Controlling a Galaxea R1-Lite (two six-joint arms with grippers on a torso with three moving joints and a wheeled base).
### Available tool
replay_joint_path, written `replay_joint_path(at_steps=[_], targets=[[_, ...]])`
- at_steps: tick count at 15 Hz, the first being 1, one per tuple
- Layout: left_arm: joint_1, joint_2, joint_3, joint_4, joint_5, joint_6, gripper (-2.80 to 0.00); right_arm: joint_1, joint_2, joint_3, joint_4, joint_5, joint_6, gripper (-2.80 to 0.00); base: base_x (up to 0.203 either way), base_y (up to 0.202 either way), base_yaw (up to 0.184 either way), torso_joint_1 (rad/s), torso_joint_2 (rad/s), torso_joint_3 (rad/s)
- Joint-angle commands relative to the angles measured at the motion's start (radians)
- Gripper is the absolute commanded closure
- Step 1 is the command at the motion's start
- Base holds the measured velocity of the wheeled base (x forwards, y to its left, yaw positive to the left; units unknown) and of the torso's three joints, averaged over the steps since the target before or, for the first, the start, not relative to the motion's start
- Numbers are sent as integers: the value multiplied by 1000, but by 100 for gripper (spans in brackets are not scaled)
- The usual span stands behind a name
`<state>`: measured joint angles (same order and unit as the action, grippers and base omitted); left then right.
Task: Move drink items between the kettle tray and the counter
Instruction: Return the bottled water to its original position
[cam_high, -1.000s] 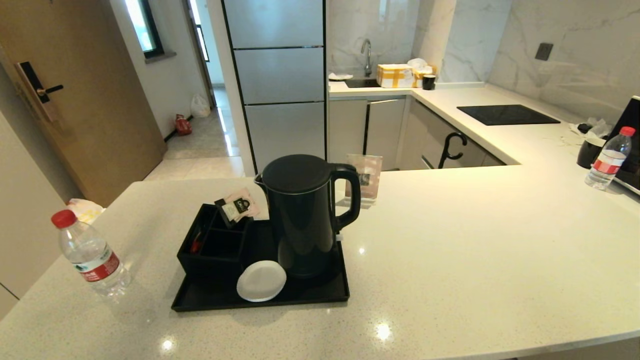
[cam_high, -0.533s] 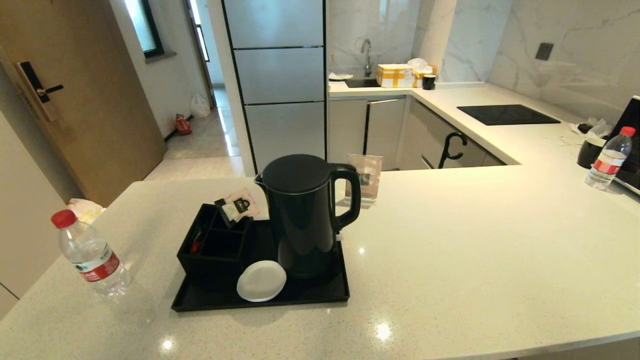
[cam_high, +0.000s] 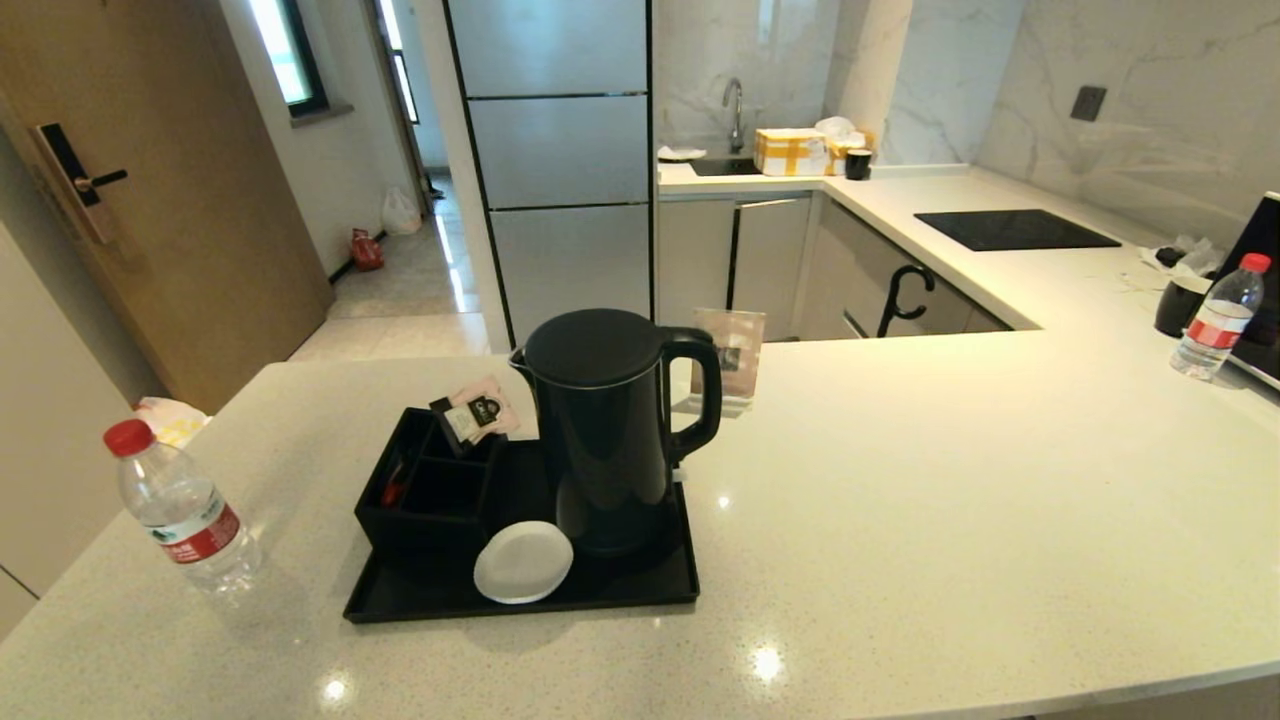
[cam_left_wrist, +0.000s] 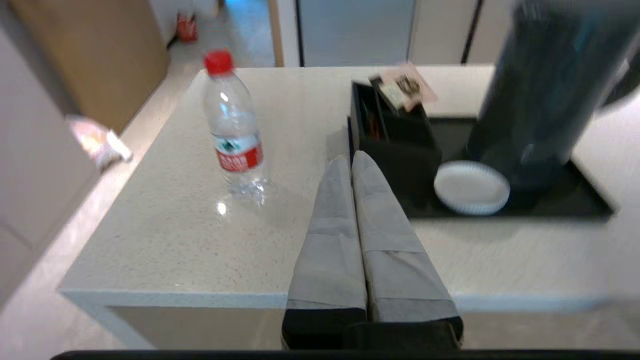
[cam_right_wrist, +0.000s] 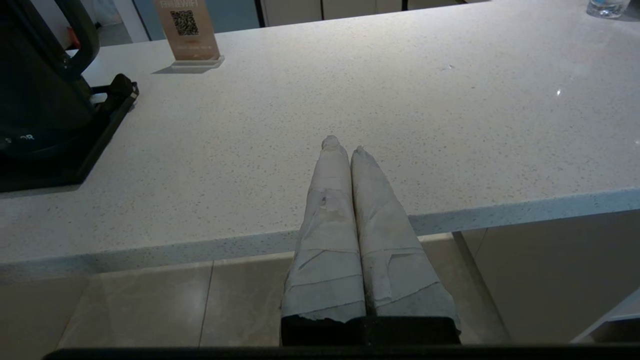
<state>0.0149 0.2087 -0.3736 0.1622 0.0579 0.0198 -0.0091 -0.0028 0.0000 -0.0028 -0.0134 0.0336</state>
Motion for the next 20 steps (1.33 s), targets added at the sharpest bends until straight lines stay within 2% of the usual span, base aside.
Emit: replay_joint_path(at_steps=[1,2,4,6,7,12,16,17,20], targets=[[7,259,-211,73,29,-48,0,0,3,0,0,0,0,0,0,0,0,0,0,0],[10,297,-258,110,46,-76,0,0,3,0,0,0,0,0,0,0,0,0,0,0],[15,309,-267,124,66,-97,0,0,3,0,0,0,0,0,0,0,0,0,0,0],[26,396,-224,-3,128,-111,0,0,3,0,0,0,0,0,0,0,0,0,0,0],[31,492,-196,-88,162,-116,0,0,3,0,0,0,0,0,0,0,0,0,0,0],[59,1187,-61,-512,375,-142,0,0,3,0,0,0,0,0,0,0,0,0,0,0],[90,1429,39,-869,523,-154,0,0,3,0,0,0,0,0,0,0,0,0,0,0],[103,1445,51,-898,563,-157,0,0,3,0,-2,0,0,0,0,0,0,0,0,0],[111,1448,55,-902,573,-158,0,0,3,0,0,0,0,0,0,0,0,0,0,0]])
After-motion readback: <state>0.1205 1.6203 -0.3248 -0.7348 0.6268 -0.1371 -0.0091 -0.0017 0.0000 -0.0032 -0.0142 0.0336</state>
